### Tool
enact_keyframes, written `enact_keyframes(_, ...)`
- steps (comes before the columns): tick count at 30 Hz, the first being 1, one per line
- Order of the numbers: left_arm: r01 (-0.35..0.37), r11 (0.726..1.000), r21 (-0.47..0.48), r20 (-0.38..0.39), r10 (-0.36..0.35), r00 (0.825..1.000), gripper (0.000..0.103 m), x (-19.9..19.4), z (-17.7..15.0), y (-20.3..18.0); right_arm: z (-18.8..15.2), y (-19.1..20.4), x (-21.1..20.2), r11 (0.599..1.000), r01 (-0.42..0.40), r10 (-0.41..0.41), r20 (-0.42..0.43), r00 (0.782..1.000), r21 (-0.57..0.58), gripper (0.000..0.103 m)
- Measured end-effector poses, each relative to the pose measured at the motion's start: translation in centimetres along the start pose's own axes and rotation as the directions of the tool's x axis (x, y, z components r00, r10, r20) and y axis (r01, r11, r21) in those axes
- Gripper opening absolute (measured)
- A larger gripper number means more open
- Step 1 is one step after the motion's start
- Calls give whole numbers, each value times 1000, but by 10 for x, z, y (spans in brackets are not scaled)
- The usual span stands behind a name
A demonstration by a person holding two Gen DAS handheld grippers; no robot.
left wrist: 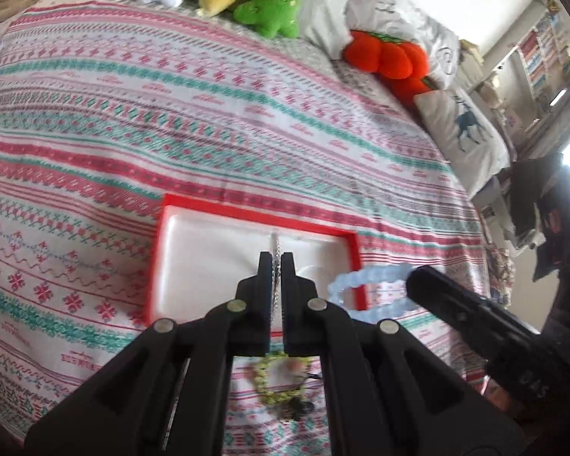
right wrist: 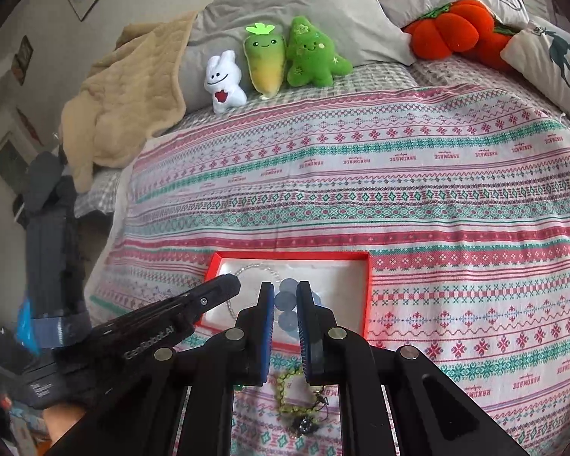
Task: Organize jewelry
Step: 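Carry both bracelets into the red box and open both tools, then withdraw both tools from the box back toward the remaining jewelry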
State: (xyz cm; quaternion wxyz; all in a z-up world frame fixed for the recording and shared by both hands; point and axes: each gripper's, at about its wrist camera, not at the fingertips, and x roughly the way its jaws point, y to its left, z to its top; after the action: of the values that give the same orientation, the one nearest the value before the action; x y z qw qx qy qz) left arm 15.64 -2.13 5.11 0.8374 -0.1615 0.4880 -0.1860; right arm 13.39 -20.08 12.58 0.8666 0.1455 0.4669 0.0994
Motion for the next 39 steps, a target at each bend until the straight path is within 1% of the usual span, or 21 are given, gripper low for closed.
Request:
enact_keyframes(2,-43,999,-4,-7,43,999,5,2,0,7,0,4,7,1000,-10,10,-14,1000,-6,12)
enact_keyframes(6,-97,995,-2,-16,97,995,5,5,-2,16,0,15,23,998,-68,67,-51,996,-15,12)
enact_keyframes(9,-143,990,17,-19,143,990,5,8,-3,18,-1,15,33,999,-43,41,-67,997,-27,12)
enact_keyframes(11,-176,984,38,-13,177,984,5,10,-3,17,-2,10,38,999,-8,5,-73,997,-37,12)
enact_keyframes(14,-203,978,50,-10,204,979,5,11,-3,18,-3,-4,44,999,31,-34,-85,996,-35,12)
enact_keyframes(18,-222,973,67,-10,223,975,5,15,-1,18,-5,-17,54,999,47,-50,-118,992,-26,12)
enact_keyframes(20,-236,968,84,2,236,972,5,16,-1,14,-4,-18,56,998,45,-49,-111,993,-38,13)
enact_keyframes(21,-241,966,94,8,241,971,7,16,0,12,-4,-17,56,998,48,-52,-103,993,-42,13)
enact_keyframes(22,-242,965,103,10,242,970,17,14,0,10,-3,-17,54,998,53,-57,-98,994,-44,14)
enact_keyframes(23,-239,964,115,12,239,971,23,13,0,7,-2,-17,53,997,55,-59,-99,993,-45,15)
enact_keyframes(24,-235,963,129,15,235,972,34,10,-2,4,-2,-16,52,997,55,-59,-100,993,-49,15)
enact_keyframes(25,-237,961,140,18,237,971,39,7,-3,3,-2,-14,48,997,54,-59,-98,993,-58,15)
enact_keyframes(27,-247,955,163,20,247,969,42,0,-6,1,-3,-12,41,995,59,-66,-90,994,-80,16)
enact_keyframes(29,-249,952,178,15,251,968,50,-7,-8,-1,-5,-10,36,993,68,-76,-91,993,-93,16)
enact_keyframes(31,-255,949,186,15,257,966,64,-16,-12,-1,-8,-8,30,992,73,-83,-94,992,-105,16)
enact_keyframes(34,-262,945,194,11,265,964,73,-29,-19,1,-14,-7,22,990,77,-89,-95,992,-120,16)
enact_keyframes(36,-270,942,198,-7,277,961,78,-34,-25,5,-18,-6,17,987,87,-100,-92,991,-136,16)
enact_keyframes(39,-275,943,190,-42,288,957,81,-39,-34,13,-27,-4,9,985,94,-109,-99,989,-147,18)
